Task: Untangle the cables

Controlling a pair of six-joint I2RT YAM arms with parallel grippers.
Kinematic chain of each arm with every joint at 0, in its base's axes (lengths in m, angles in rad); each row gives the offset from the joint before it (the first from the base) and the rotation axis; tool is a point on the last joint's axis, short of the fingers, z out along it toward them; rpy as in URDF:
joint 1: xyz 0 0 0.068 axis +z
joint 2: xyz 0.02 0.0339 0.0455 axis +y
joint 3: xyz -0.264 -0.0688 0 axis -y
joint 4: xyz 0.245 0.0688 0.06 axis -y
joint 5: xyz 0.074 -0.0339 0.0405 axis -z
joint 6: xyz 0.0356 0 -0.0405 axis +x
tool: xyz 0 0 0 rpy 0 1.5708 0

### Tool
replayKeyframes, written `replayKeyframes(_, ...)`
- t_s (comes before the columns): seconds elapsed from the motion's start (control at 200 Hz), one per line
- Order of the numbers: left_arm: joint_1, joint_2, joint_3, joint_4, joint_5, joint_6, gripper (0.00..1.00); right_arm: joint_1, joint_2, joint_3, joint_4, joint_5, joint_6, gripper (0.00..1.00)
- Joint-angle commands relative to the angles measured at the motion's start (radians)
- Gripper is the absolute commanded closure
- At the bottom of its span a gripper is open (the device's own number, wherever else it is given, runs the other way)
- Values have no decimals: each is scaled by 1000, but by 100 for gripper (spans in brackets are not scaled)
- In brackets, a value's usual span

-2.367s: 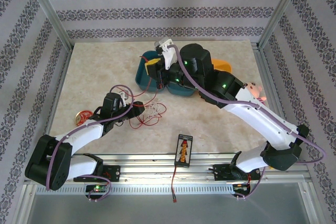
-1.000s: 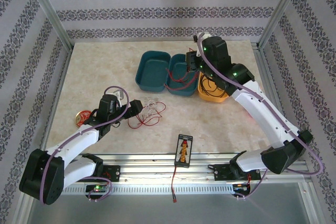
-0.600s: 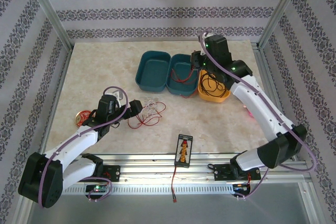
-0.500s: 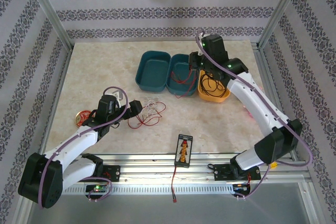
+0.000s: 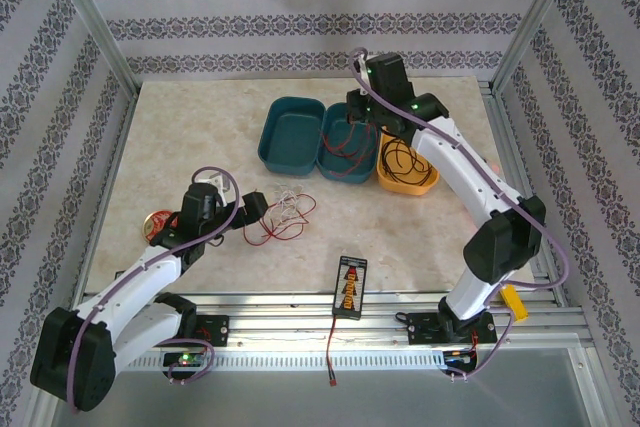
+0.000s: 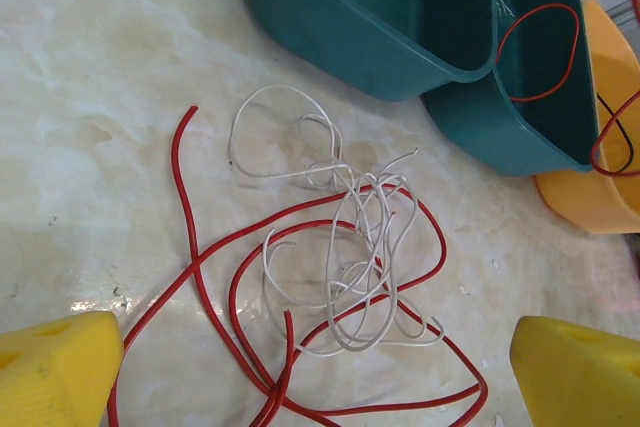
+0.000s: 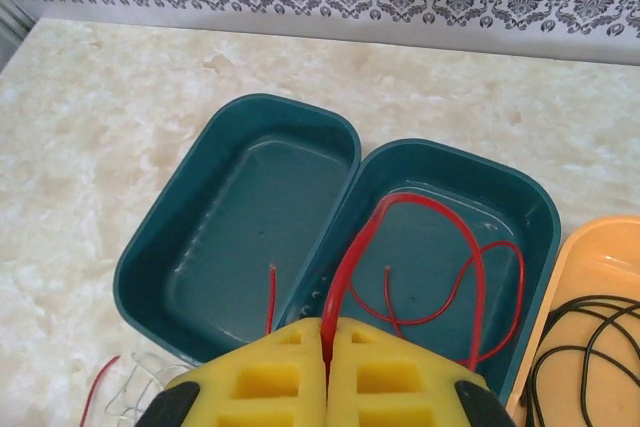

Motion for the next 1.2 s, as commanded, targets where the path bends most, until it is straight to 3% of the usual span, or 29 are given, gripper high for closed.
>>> replayKeyframes(0.0,12,-32,-10,-52,-28,30,1,-9,38,58,0,35,-65,100)
replayKeyframes(0.41,12,-161,-12,-144,-52,31,1,-26,180,160,-48,70,-205,100)
replayKeyframes(0.74,12,-141,-21,-119,-39,22,1,-39,249,172,-71,133,-258,100)
replayKeyframes(1.194,12,-139,-30,-107,-37,14,1,-39,343,140,-99,-11,-203,100)
